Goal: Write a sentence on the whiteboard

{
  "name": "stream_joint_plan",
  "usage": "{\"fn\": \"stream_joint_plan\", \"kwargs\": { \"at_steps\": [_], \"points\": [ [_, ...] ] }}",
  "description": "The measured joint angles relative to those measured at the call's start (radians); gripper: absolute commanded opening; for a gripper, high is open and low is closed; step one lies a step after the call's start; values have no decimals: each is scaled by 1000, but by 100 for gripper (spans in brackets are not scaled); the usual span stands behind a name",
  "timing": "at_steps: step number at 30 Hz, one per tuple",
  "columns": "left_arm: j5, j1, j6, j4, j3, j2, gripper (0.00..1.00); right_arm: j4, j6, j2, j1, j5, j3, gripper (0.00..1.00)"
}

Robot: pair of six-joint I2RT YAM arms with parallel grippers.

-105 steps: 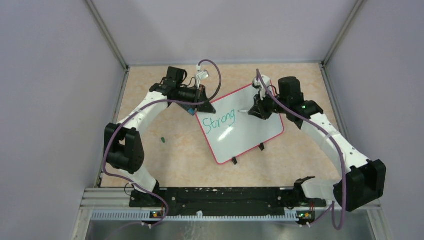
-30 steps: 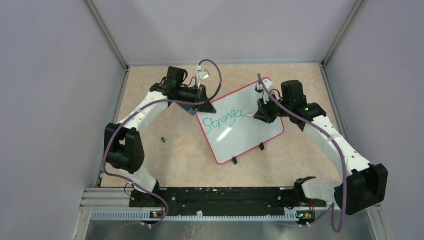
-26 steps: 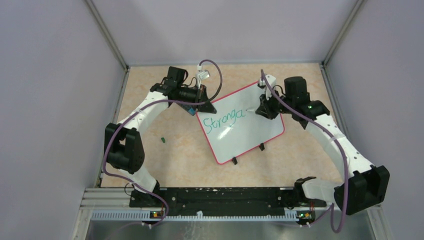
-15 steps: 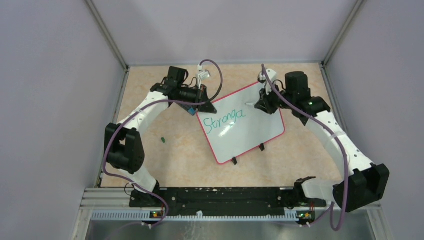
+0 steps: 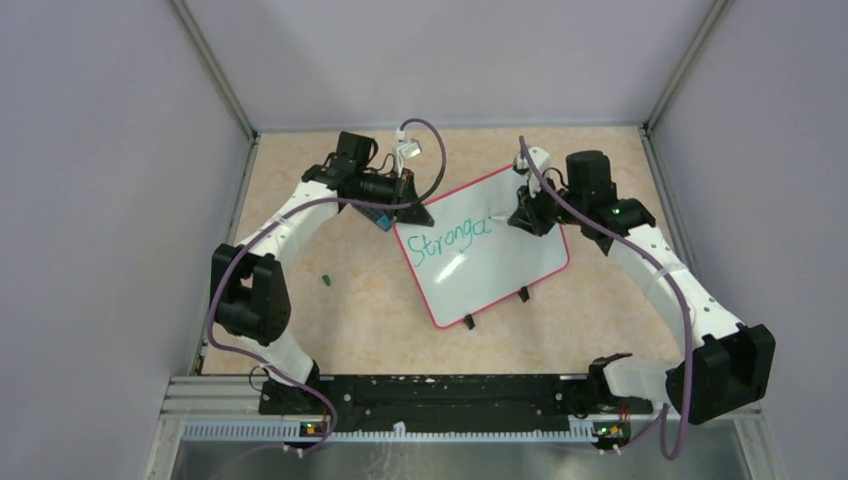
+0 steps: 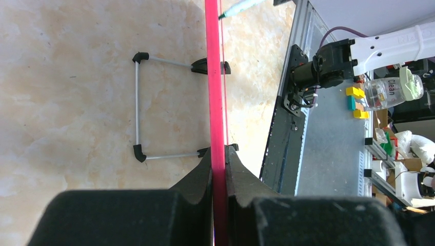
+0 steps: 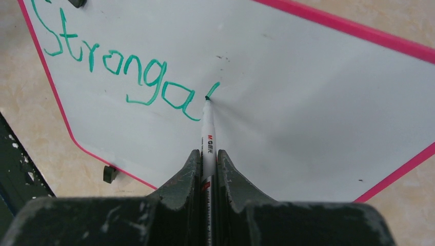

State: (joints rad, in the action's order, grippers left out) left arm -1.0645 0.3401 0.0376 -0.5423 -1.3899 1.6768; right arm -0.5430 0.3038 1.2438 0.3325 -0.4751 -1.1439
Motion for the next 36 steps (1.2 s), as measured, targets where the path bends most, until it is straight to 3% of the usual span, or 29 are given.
{"fn": "stream_joint_plan", "kwargs": {
  "at_steps": [21, 36],
  "points": [
    [0, 1, 3, -4, -3, 2, 0, -34, 30, -51, -15, 11, 89, 0],
    [-2, 3, 9, -8, -7, 2, 0, -52, 31, -45, -3, 6, -31, 0]
  ]
}}
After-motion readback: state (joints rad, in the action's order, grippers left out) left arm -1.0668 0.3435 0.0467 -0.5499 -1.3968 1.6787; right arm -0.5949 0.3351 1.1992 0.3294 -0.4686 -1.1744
